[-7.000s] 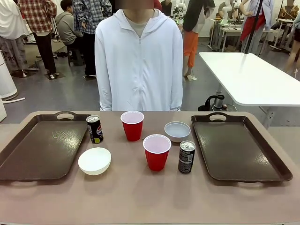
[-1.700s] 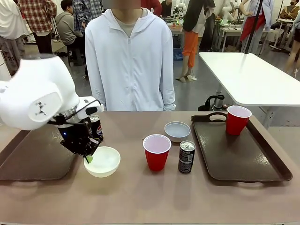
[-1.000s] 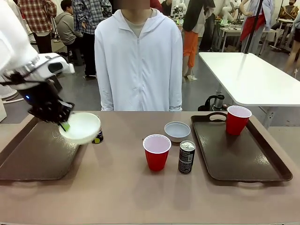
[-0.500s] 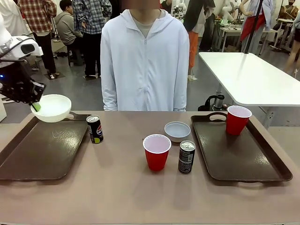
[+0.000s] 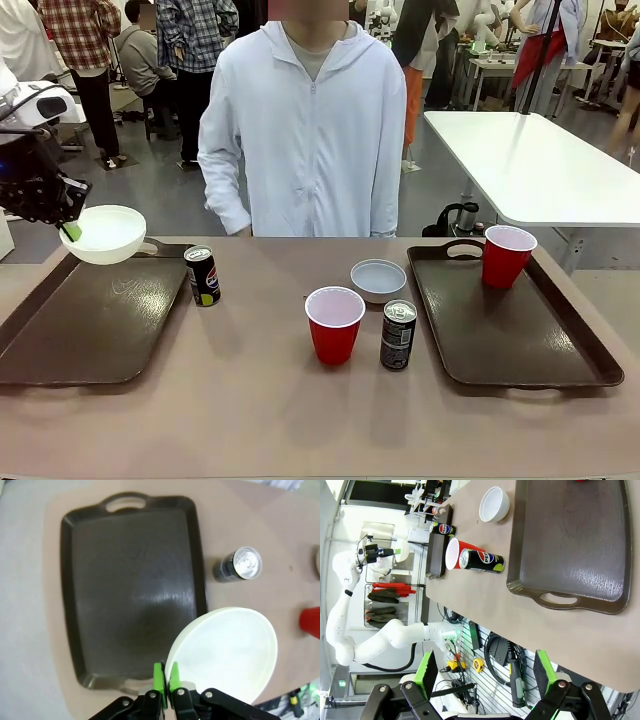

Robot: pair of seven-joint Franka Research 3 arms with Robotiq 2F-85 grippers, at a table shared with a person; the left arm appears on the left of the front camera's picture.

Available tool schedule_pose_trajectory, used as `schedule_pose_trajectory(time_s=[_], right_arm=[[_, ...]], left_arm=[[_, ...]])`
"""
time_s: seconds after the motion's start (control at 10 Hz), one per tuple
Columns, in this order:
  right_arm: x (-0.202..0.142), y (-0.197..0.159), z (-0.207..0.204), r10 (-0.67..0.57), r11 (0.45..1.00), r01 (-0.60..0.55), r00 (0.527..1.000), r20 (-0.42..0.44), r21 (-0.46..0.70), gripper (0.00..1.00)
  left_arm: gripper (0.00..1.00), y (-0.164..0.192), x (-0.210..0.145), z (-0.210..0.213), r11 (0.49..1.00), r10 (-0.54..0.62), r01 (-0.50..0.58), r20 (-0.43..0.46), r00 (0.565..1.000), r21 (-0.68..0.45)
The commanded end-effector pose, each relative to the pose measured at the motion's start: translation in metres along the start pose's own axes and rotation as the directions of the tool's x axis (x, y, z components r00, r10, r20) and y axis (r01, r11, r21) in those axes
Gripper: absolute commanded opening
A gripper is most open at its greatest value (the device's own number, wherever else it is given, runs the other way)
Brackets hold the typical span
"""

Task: Prepare tableware on both trays.
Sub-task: Pick up a Picnic Bowl from the table and place it on a Handle tray.

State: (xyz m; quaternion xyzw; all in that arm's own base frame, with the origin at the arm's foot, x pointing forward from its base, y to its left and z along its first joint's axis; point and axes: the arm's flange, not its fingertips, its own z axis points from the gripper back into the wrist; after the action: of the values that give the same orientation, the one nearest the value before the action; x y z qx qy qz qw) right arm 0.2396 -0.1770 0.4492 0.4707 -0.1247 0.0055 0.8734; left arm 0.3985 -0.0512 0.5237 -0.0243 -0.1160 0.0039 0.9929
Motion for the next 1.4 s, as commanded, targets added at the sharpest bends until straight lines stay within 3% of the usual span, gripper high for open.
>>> schedule_pose_trajectory(time_s=[0.0, 0.3, 0.6, 0.8, 1.3], right_arm=[[-0.001, -0.001, 0.0, 0.008, 1.0, -0.008, 1.0, 0.006, 0.015, 1.0], [-0.001, -0.001, 0.0, 0.008, 1.0, -0.008, 1.0, 0.006, 0.015, 1.0], [-0.001, -0.001, 0.0, 0.008, 1.0, -0.008, 1.0, 0.006, 0.015, 1.0], [-0.001, -0.001, 0.0, 0.008, 1.0, -0.008, 1.0, 0.006, 0.015, 1.0], [-0.001, -0.001, 0.0, 0.008, 1.0, -0.008, 1.0, 0.006, 0.015, 1.0]], left_arm=[[0.04, 0.026, 0.009, -0.019, 0.999, -0.015, 0.015, -0.002, 1.0, 0.029], [0.04, 0.071, 0.022, -0.033, 0.999, -0.037, 0.039, -0.055, 0.998, 0.034], [0.04, 0.099, 0.037, -0.053, 0.997, -0.062, 0.064, -0.044, 0.997, 0.045], [0.04, 0.105, 0.041, -0.077, 0.998, -0.054, 0.055, -0.031, 0.998, 0.029], [0.04, 0.119, 0.046, -0.139, 0.993, 0.024, -0.016, -0.066, 0.998, 0.118]])
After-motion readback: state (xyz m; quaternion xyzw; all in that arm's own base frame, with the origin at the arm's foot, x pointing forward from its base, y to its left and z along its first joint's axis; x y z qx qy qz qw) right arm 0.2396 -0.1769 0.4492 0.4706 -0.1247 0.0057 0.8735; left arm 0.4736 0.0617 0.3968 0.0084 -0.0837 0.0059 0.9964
